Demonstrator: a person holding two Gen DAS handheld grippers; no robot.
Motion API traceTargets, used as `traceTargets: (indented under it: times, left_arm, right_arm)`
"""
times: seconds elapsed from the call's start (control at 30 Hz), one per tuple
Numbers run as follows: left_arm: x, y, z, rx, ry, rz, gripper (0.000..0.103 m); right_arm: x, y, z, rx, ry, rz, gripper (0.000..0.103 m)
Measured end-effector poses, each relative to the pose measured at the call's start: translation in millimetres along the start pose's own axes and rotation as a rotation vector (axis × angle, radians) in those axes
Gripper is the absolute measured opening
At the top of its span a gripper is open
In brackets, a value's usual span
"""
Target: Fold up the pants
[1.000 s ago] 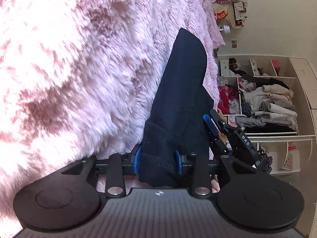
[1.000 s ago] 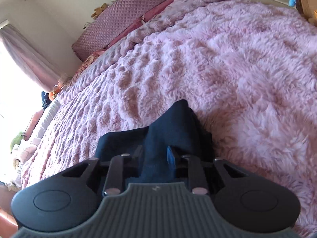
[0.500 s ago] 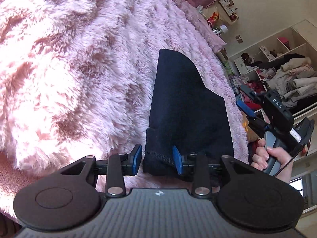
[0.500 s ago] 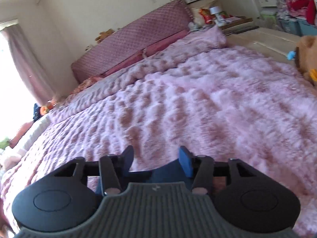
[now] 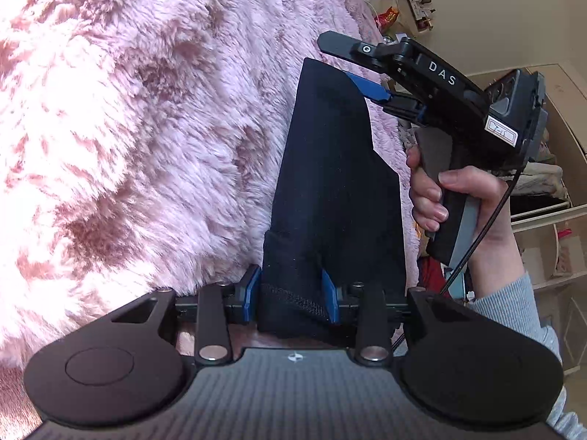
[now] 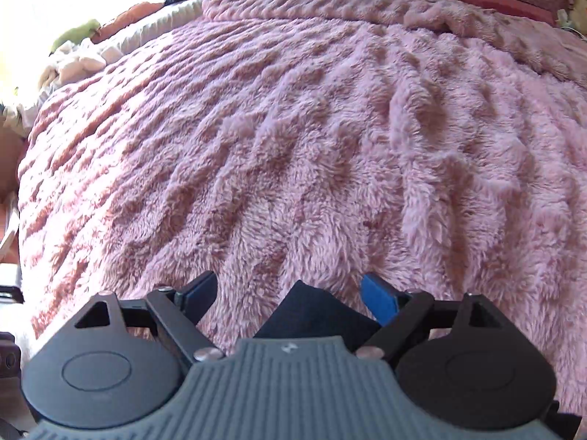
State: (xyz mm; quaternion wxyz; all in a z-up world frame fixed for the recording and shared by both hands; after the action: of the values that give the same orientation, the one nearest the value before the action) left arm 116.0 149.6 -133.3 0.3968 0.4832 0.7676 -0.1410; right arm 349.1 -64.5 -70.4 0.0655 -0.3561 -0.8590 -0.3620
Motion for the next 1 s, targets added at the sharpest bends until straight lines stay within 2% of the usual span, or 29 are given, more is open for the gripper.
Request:
traceTargets:
  times: [0.07,0.1,0.13,0.17,0.2,0.23,0.27,0.3,0.37,0.4,0.47,0.57,0.7,0.77,0.83,0.87,0.93,1.0]
  left_arm:
    - [0,3,3,0.016,-0.009,0.008,0.038]
    - [1,3,4,0.022,-0.011,0.008,0.038]
    - [2,5,7,0.029,-0.015,0.007,0.038]
    - [3,5,8,0.031,-0.018,0.002,0.038]
    - [4,6,9,0.033,-0.023,-0.009,0.038]
    - [7,6,9,0.037,-0.033,-0.023,0.039]
    - [11,5,9,0.036,-0.037,-0.04,0.037]
    - [14,3,8,0.034,-0.035,-0.066,0.034]
    - [17,-1,7,0.036,-0.035,-0.103,0.029]
    - [18,-4,6,0.036,-0.032,-0.112,0.028]
    - [17,-10,4,0.043,-0.02,-0.118,0.026]
    - [16,-17,-3,0.054,-0.016,-0.129,0.025]
    - [15,-26,-11,0.064,-0.001,-0.135,0.025]
    - [17,-26,-13,0.085,-0.005,-0.145,0.028]
    - [17,-23,-15,0.115,-0.024,-0.125,0.033]
    - [16,-21,-17,0.115,-0.029,-0.109,0.036]
    - [12,-17,-28,0.088,-0.017,-0.068,0.039]
    - [3,-15,-43,0.02,0.007,0.001,0.042]
  right_arm:
    - [4,4,16,0.103,0.008,-0.118,0.082]
    - [6,3,26,0.167,-0.019,-0.179,0.079]
    - [8,0,34,0.23,-0.035,-0.226,0.074]
    - [9,-4,39,0.269,-0.043,-0.263,0.059]
    - [9,-7,41,0.274,-0.05,-0.297,0.047]
    - [12,-9,39,0.267,-0.054,-0.31,0.04]
    - [14,-8,36,0.253,-0.064,-0.31,0.025]
    - [13,-6,33,0.227,-0.082,-0.293,0.016]
    - [11,-6,25,0.161,-0.113,-0.242,0.002]
    - [11,-6,21,0.127,-0.126,-0.217,0.0]
    - [12,-11,19,0.09,-0.155,-0.208,0.0]
    - [23,-20,28,0.049,-0.28,-0.301,0.0]
    - [22,-20,34,0.023,-0.298,-0.282,0.0]
    - [22,-18,28,-0.031,-0.369,-0.279,0.001]
    - [19,-13,11,-0.12,-0.47,-0.266,0.024]
    - [17,-11,-1,-0.177,-0.516,-0.25,0.042]
    - [11,-11,-32,-0.287,-0.532,-0.201,0.045]
    - [6,-16,-66,-0.357,-0.51,-0.141,0.051]
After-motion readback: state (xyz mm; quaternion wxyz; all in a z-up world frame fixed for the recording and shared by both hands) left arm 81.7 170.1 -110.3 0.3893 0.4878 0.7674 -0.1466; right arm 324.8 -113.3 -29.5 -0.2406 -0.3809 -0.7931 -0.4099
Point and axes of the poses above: each gripper's, at about its wrist camera, not at the fingertips, and z roughly the way its jaws point, x to its left, y to its top, the point moved 1 cm from there along z, roughly the way its jaws point, and after that the axes turned 11 degrees about y, right-handed, at the moved point
